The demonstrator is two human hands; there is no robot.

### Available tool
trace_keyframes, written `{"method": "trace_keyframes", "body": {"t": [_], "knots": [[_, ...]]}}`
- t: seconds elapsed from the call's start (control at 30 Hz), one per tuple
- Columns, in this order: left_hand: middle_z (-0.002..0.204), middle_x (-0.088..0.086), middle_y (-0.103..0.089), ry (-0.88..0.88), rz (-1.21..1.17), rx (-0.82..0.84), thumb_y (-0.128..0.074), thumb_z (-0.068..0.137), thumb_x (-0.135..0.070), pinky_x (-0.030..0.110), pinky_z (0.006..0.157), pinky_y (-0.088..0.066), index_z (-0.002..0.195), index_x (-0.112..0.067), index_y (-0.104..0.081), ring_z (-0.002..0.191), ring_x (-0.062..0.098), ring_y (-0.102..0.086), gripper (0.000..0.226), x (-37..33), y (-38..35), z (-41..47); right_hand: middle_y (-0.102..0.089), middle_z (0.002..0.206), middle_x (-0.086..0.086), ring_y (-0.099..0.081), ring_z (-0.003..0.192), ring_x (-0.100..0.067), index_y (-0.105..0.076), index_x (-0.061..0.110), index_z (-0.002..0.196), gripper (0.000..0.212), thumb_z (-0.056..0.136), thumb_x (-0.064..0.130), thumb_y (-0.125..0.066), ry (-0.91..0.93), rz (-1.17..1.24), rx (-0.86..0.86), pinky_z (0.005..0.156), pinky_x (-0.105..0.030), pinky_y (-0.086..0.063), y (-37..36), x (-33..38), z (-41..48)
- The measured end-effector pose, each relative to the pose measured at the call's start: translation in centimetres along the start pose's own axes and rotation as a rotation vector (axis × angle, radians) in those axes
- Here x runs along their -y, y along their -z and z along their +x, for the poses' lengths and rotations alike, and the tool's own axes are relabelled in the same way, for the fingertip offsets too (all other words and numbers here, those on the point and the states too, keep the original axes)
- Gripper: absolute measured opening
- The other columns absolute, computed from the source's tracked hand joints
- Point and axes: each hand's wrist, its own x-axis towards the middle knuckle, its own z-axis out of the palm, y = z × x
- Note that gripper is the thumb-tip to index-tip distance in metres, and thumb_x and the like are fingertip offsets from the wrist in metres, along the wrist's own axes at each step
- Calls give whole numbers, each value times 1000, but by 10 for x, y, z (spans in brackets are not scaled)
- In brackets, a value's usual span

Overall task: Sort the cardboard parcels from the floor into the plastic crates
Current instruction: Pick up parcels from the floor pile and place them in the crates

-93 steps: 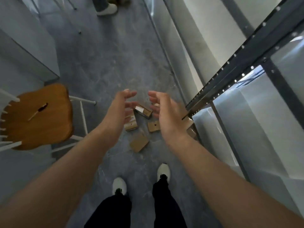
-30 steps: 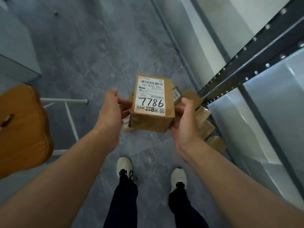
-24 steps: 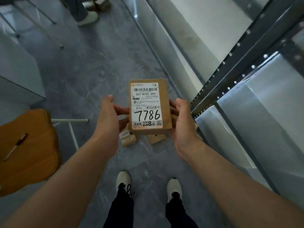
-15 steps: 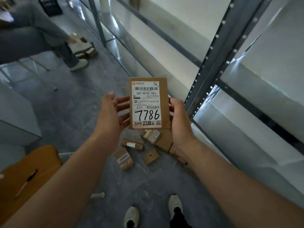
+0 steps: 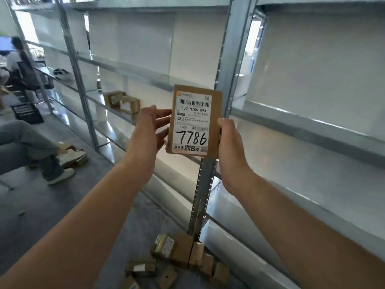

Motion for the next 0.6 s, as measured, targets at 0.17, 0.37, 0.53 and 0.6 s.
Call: {"method": "trace_keyframes", "body": {"t": [0.17, 0.37, 0.53, 0.6], "knots": [[110, -1, -78, -79, -84, 104, -33, 102, -47, 52, 113, -43, 112, -19, -71, 112, 24, -69, 48, -50, -53, -38, -78, 110, -3, -77, 91, -10, -64, 19, 118, 39, 115, 40, -31, 133, -128, -65, 58, -12, -55, 56, 73, -22], [96, 1, -79, -119, -143, 263, -34, 102, -45, 38, 86, -54, 110, -15, -65, 89, 19, -73, 43, -89, -129, -82, -78, 110, 5, -77, 93, -7, -66, 23, 124, 57, 96, 59, -31, 238, -170, -201, 71, -22, -63, 125, 136, -54], [95, 1, -77, -100, -206, 455, -36, 102, -45, 37, 78, -54, 109, -17, -64, 89, 19, -73, 40, -112, -191, -101, -76, 114, 6, -74, 92, 3, -64, 25, 128, 42, 114, 46, -30, 272, -197, -380, 63, -15, -59, 185, 169, -74], [96, 0, -78, -87, -219, 543, -35, 102, -46, 39, 81, -54, 111, -17, -64, 91, 19, -72, 42, -116, -213, -106, -77, 110, 7, -76, 93, 2, -64, 25, 126, 39, 115, 43, -31, 288, -219, -484, 65, -18, -62, 204, 179, -85]]}}
